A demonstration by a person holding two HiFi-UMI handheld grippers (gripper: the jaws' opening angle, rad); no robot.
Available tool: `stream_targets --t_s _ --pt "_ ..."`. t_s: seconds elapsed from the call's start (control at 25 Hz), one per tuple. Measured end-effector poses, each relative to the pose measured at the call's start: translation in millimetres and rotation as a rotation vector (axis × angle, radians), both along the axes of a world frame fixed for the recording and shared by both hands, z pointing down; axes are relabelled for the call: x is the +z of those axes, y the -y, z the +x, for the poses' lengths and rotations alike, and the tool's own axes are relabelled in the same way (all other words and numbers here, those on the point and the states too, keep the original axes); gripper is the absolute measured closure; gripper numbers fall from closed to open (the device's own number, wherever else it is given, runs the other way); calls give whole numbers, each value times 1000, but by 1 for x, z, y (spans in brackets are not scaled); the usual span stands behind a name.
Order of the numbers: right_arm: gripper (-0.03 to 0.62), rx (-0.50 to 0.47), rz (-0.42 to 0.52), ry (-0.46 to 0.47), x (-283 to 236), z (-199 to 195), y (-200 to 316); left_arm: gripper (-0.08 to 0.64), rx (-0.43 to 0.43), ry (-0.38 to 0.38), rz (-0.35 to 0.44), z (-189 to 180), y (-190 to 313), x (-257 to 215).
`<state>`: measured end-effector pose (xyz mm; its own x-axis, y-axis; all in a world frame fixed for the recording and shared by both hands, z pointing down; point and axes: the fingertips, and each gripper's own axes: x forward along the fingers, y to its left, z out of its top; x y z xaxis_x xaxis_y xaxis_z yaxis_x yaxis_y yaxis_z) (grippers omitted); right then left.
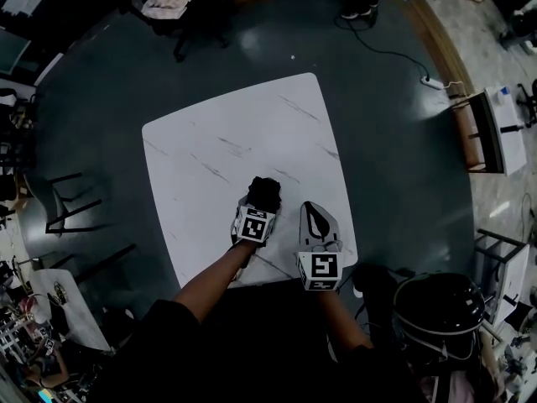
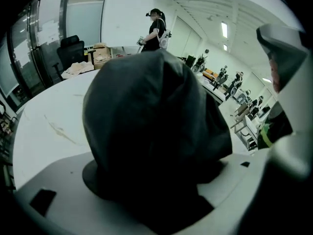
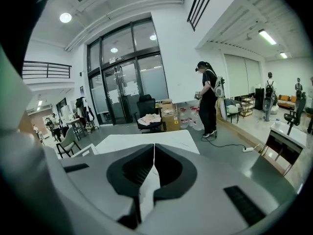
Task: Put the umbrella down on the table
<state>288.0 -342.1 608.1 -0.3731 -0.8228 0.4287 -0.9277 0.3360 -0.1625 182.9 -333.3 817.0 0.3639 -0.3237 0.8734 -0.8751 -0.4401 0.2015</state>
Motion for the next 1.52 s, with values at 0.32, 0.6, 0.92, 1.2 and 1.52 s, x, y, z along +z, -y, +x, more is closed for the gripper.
stream_targets --t_s 0.32,0.6,0.92,1.2,1.52 --pt "575 -7 -43 25 10 -11 -9 195 -1 2 -30 -3 0 12" --pt "574 -4 -53 63 6 -20 -17 187 12 -51 -53 -5 1 12" --pt "574 4 -43 58 1 -28 -36 156 7 -77 -21 -16 -13 -3" --pt "575 27 -35 52 -5 -38 -59 158 -32 -164 87 -28 -23 -44" --pt "574 17 19 38 -30 -94 -102 158 -96 -293 155 -70 -72 -100"
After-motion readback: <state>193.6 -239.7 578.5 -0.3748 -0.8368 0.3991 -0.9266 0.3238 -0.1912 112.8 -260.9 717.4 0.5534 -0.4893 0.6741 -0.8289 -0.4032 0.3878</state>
